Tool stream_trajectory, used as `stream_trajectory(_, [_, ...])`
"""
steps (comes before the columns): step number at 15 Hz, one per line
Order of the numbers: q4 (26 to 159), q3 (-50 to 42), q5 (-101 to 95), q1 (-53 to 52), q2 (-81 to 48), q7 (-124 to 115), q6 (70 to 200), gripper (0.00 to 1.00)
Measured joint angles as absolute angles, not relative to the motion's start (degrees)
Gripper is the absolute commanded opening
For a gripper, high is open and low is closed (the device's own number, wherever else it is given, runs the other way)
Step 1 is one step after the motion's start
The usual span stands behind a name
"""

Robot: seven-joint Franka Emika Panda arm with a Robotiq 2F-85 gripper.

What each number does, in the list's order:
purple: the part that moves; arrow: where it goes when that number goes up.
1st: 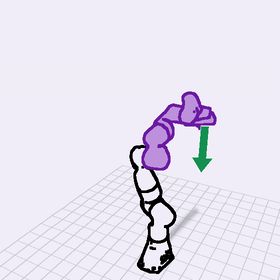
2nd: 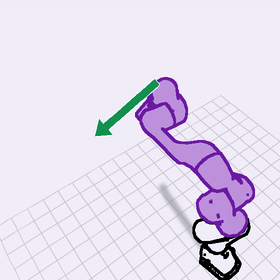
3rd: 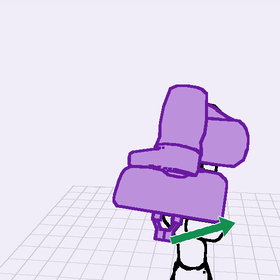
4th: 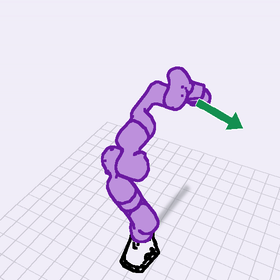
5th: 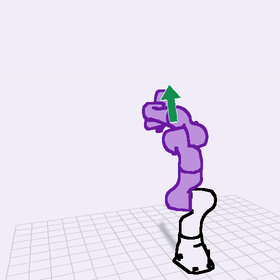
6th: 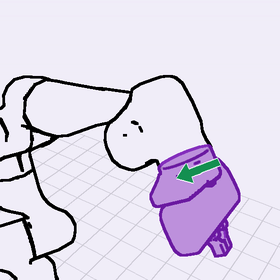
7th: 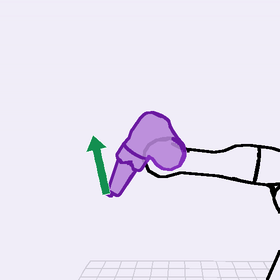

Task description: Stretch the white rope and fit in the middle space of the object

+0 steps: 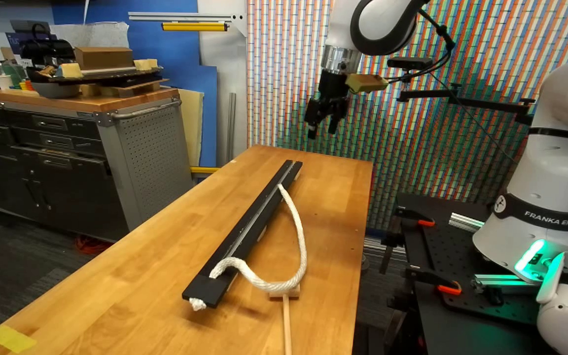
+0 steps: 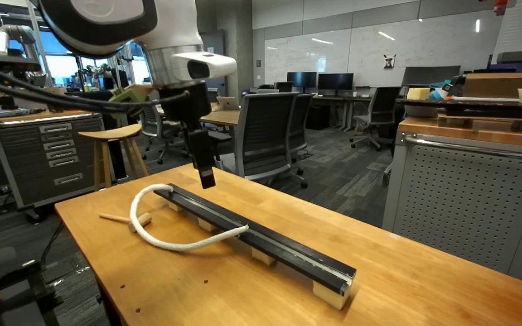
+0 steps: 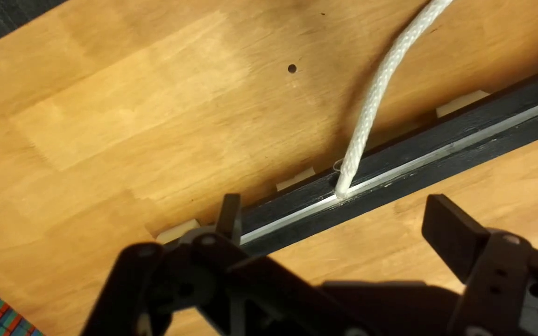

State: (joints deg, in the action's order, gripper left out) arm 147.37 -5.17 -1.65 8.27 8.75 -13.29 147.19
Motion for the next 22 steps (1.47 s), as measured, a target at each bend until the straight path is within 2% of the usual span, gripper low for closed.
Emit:
stream_trajectory(11, [141.7, -5.2, 3.8, 8.2, -7.8, -11.2, 158.5, 1.0])
stream_trajectory(22, [133.5, -1.6, 13.1, 8.2, -19.4, -7.7, 158.9, 1.0])
